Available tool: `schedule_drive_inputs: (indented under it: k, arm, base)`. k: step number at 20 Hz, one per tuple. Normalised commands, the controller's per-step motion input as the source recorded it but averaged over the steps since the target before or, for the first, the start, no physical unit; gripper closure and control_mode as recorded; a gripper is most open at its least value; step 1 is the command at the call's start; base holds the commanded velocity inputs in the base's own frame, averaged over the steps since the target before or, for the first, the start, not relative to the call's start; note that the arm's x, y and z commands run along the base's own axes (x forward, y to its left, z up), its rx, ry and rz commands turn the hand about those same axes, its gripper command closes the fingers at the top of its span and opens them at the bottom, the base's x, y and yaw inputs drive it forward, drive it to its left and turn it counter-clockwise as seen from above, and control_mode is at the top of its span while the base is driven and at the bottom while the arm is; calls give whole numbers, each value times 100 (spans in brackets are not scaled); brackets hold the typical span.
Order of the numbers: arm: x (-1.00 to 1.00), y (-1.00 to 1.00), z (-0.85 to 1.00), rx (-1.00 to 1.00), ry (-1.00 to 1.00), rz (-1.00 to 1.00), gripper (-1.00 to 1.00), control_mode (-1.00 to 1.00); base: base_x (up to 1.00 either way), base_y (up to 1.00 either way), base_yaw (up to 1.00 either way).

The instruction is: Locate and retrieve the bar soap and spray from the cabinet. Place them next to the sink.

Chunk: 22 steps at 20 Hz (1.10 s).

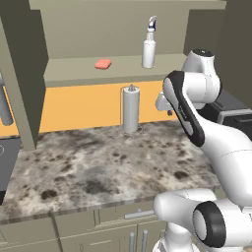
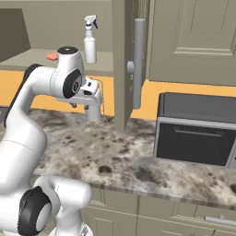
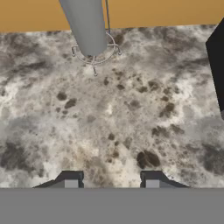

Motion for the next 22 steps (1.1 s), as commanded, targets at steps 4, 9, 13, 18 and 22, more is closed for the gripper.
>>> schedule_drive_inputs:
  k: [4,9,13,18,22]
  arm:
    - [-17,6,5,0,-2,3,-100,-100]
    - [-5,19,17,-1,-9,1,-100,-100]
    - [-7,19,25,-1,-19,0,-100,-100]
    - [-5,13,34,0,-30,0,-100,-100]
    - [3,21,43,0,-27,-10,-100,-100]
  base:
    - [0,0,0]
    - [0,0,0]
    - [0,0,0]
    - [0,0,0]
    - [0,0,0]
